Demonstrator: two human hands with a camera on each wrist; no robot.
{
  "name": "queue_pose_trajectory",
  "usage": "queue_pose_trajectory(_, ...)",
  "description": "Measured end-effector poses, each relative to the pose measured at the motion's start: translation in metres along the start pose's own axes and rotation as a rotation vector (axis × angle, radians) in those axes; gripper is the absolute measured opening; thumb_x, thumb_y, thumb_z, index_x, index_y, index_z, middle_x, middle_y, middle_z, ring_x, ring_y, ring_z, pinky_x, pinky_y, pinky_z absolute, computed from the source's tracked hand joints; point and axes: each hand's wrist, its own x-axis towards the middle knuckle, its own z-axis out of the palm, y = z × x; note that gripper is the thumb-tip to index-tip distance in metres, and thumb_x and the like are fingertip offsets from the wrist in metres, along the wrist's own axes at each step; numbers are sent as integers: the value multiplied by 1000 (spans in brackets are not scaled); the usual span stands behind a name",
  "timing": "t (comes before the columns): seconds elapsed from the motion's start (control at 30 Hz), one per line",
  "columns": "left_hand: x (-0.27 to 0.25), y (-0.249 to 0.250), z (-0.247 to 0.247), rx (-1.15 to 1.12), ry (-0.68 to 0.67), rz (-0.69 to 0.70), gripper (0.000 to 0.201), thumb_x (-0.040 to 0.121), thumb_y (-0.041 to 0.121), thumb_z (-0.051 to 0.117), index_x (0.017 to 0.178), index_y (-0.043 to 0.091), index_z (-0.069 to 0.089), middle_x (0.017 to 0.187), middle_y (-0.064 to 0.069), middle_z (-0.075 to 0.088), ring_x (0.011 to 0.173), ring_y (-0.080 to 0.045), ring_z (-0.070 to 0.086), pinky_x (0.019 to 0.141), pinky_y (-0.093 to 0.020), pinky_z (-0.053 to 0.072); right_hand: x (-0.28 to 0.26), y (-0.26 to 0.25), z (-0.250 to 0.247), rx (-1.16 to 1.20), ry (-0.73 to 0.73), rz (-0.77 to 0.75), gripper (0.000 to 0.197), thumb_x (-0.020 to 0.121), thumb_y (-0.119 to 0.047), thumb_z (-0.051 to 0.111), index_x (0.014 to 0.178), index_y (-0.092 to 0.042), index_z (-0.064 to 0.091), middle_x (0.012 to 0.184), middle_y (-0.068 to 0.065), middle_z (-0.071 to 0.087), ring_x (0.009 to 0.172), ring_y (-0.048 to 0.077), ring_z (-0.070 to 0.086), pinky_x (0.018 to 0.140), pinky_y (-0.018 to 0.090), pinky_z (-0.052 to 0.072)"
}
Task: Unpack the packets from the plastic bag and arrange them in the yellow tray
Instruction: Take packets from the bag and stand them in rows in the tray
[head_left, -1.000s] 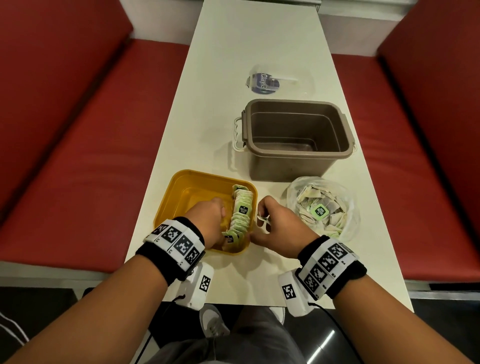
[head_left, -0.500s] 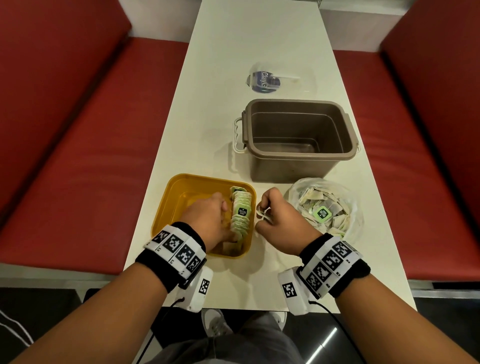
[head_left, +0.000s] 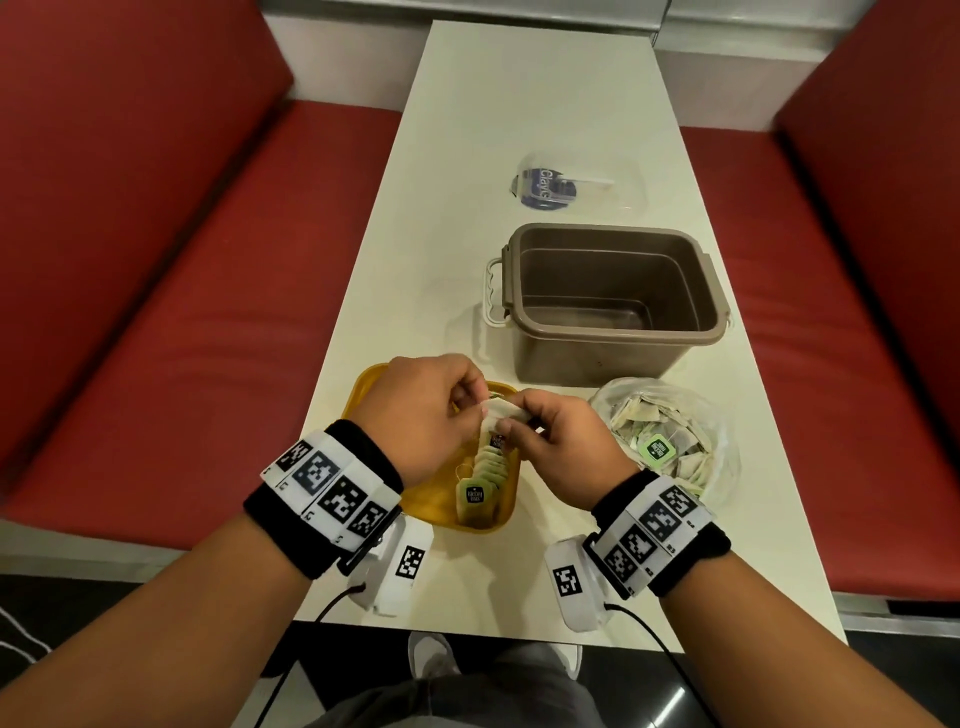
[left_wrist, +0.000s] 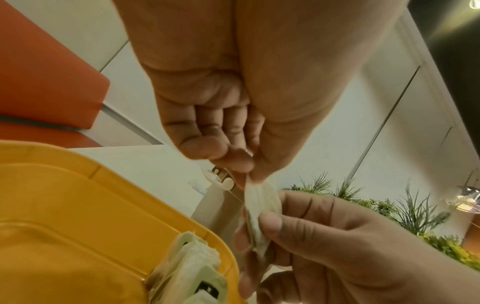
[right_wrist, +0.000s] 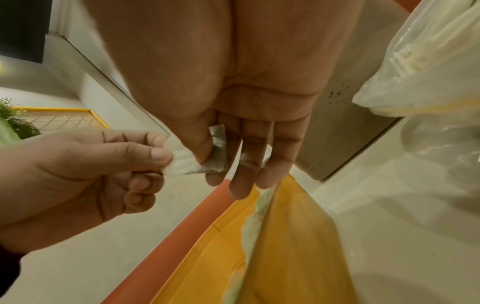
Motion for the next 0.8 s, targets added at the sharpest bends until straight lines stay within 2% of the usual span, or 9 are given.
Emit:
queue_pose_trajectory(0.07, -1, -1, -4, -39, -4, 1, 16, 85, 19, 69, 91, 30, 58, 71, 9, 64, 60, -3, 55, 63, -21, 48, 0, 0, 2, -3, -8, -14, 15, 97, -8, 57, 102, -13, 70, 86, 4, 71, 78, 15, 65, 73, 28, 53)
queue_pose_trajectory(0.13, -1, 1, -8, 18, -60, 40, 15, 87, 18, 64, 92, 32, 61, 74, 11, 64, 64, -4, 55, 67, -24, 48, 2, -4, 3, 10, -14, 4, 20, 98, -6, 52, 112, -13, 65, 88, 2, 70, 77, 7, 65, 72, 24, 52)
queue_pose_trajectory(0.2, 0, 3, -12, 118, -127, 63, 22, 88, 15, 60, 99, 33, 68, 86, 15, 64, 73, -4, 53, 74, -21, 45, 3, -8, 4, 76, -15, 59, 25, 99, -5, 48, 120, -17, 56, 86, 0, 67, 74, 4, 63, 72, 30, 55)
queue_pose_trajectory(0.27, 1, 3, -14, 183, -171, 81, 33, 86, 13, 61, 112, 31, 69, 99, 14, 65, 78, -3, 51, 80, -20, 44, 3, -9, 3, 134, -21, 85, 29, 98, -3, 47, 119, -22, 50, 83, 4, 65, 73, 17, 62, 74, 42, 54)
queue_pose_trajectory(0.33, 3, 4, -16, 244, -174, 98, 31, 86, 20, 67, 114, 32, 69, 102, 14, 67, 78, -4, 51, 82, -23, 46, 1, -9, 2, 118, -18, 75, 31, 95, -4, 49, 117, -25, 49, 89, 3, 65, 79, 25, 62, 77, 46, 53)
queue_pose_trajectory(0.43, 6, 7, -17, 328, -154, 101, 19, 87, 37, 68, 105, 34, 71, 95, 14, 67, 81, -6, 56, 75, -23, 41, -2, -9, -3, -55, 26, -19, 29, 88, -12, 63, 112, -25, 54, 103, -7, 59, 81, 5, 57, 69, 21, 47)
queue_pose_trajectory(0.5, 8, 9, -16, 356, -122, 125, 14, 88, 42, 66, 98, 34, 72, 93, 12, 61, 87, -10, 56, 74, -25, 39, -2, -9, -4, -166, 54, -108, 26, 82, -17, 72, 104, -24, 59, 106, -6, 56, 89, 5, 55, 70, 8, 38)
queue_pose_trajectory(0.63, 8, 17, -14, 337, -88, 164, 14, 89, 42, 65, 95, 32, 72, 97, 8, 57, 89, -12, 53, 77, -29, 42, 0, -9, -1, -228, 147, -201, 12, 85, -20, 74, 84, -19, 62, 90, -2, 58, 83, 13, 56, 68, 15, 39)
queue_pose_trajectory(0.8, 10, 22, -20, 270, -100, 139, 11, 86, 26, 72, 97, 24, 73, 90, 6, 69, 84, -11, 63, 81, -29, 51, 1, -12, -3, -184, 190, -200, 16, 82, -18, 80, 77, -18, 64, 83, -1, 62, 74, 9, 56, 65, 14, 43)
